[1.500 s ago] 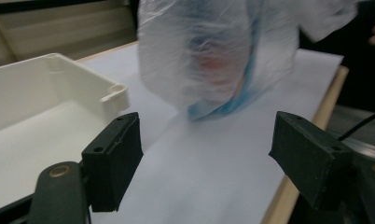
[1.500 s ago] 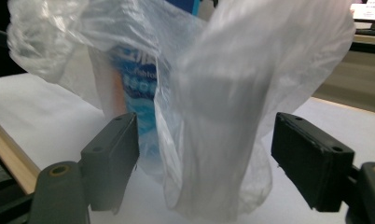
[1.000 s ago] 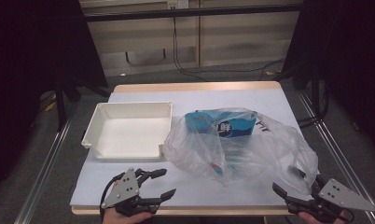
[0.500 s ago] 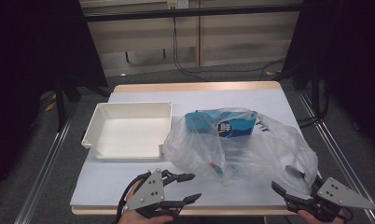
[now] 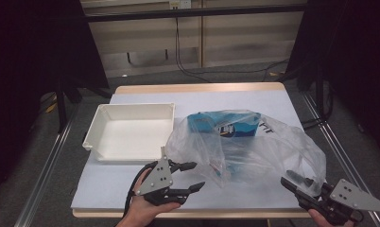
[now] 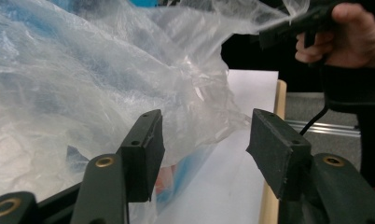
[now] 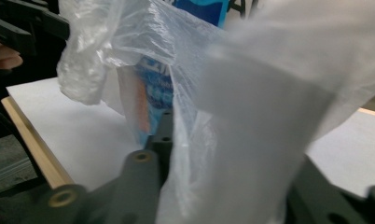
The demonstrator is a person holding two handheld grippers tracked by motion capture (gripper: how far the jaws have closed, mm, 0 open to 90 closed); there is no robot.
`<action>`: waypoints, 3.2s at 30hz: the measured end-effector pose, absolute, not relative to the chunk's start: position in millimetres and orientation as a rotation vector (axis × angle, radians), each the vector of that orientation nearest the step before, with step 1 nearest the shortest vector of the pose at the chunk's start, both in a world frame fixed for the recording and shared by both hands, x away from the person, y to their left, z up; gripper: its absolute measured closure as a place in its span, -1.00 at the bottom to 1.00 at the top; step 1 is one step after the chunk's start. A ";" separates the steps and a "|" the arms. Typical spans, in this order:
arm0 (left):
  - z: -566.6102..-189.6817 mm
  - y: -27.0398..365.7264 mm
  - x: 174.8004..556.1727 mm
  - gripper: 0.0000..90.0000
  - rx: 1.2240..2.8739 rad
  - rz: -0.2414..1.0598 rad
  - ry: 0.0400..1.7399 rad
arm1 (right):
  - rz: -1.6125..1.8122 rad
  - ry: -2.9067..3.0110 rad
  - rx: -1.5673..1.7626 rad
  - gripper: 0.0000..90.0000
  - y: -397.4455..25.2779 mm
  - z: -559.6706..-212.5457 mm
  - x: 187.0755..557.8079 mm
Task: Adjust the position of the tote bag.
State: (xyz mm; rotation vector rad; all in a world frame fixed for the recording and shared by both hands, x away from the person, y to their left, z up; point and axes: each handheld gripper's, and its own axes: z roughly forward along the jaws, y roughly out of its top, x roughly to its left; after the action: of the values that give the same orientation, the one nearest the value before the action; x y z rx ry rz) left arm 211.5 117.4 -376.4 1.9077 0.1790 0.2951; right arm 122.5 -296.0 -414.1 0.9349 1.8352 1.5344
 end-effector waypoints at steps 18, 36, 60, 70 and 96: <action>-382.7 86.4 252.2 0.14 1.913 0.381 0.279 | 1.542 1.880 0.898 1.00 -294.2 -411.9 130.5; -384.6 100.3 256.2 1.00 1.920 0.264 0.304 | 1.541 1.863 0.918 0.07 -296.8 -405.4 123.4; -338.1 129.7 249.2 1.00 1.814 0.228 0.232 | 1.630 1.880 0.797 1.00 -293.4 -357.7 152.4; -303.6 152.2 256.8 1.00 1.726 0.264 0.219 | 1.662 1.873 0.768 1.00 -297.0 -331.4 174.1; -248.5 200.8 295.2 1.00 1.640 0.357 0.336 | 1.698 1.780 0.767 1.00 -312.8 -270.2 211.8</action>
State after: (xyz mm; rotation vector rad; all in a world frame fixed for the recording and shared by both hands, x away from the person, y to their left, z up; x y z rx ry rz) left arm 295.2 200.8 -248.5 1.6397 0.3364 0.3575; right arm 211.8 -312.8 -270.2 0.7666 1.7800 1.6981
